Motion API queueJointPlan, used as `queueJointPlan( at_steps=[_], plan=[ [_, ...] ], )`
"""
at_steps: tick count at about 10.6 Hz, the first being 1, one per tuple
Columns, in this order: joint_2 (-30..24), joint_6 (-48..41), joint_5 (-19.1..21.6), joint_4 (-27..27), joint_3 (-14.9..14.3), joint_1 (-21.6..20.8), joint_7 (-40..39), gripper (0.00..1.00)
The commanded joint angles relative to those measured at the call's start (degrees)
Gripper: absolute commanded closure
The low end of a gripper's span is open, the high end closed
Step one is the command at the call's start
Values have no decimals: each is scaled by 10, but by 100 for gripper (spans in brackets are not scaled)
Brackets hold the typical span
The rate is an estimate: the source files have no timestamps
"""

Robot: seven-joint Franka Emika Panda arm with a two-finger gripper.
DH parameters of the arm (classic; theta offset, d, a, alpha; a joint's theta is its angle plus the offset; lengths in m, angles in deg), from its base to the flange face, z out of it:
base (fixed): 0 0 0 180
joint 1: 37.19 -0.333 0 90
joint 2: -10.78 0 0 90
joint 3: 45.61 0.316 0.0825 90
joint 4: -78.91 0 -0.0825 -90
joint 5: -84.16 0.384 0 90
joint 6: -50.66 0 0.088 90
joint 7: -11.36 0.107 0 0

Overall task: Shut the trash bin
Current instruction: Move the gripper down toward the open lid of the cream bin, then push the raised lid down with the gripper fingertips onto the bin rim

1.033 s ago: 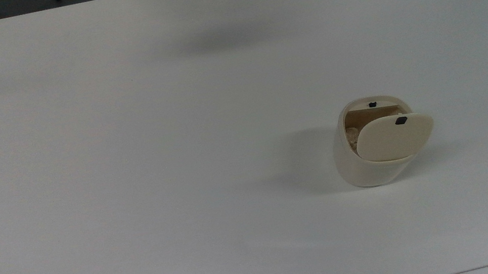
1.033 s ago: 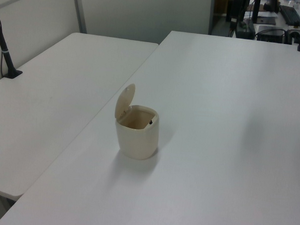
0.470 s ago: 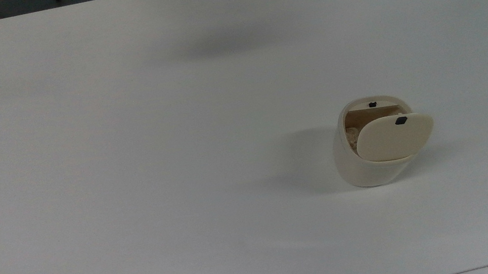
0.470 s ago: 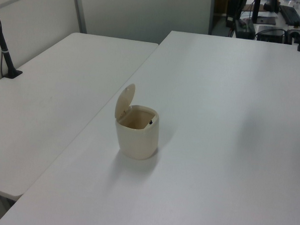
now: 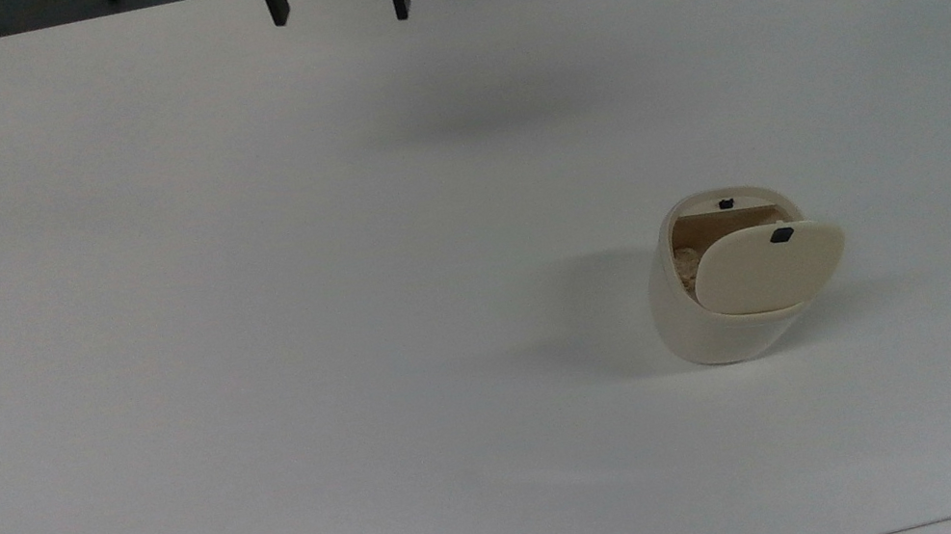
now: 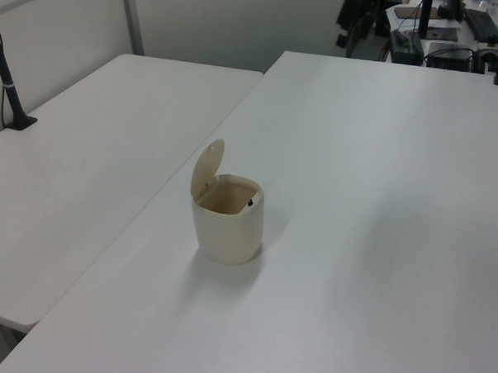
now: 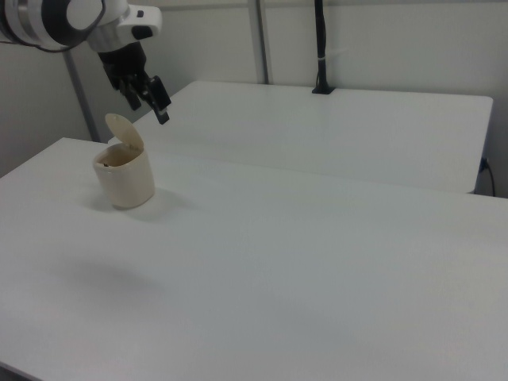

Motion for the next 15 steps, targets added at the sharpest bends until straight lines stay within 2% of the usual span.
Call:
queueJointPlan(
  at_steps=[1, 2, 3, 4, 5, 7, 9, 12, 15],
  plan=[
    [98, 75, -9, 85, -2, -65, 220, 7],
    [125, 112, -9, 104, -2, -83, 284, 15],
    [149, 148, -9, 119, -2, -98, 333, 37],
    [178, 198, -9, 138, -2, -114, 370, 77],
    [203, 242, -9, 146, -3, -127, 416, 97],
    [241, 333, -9, 160, -5, -129, 555, 100],
    [277, 370, -10, 182, -9, -155, 570, 100],
    [311, 430, -11, 186, -11, -179, 583, 100],
    [323, 432, -13, 180, -11, -197, 581, 100]
  ],
)
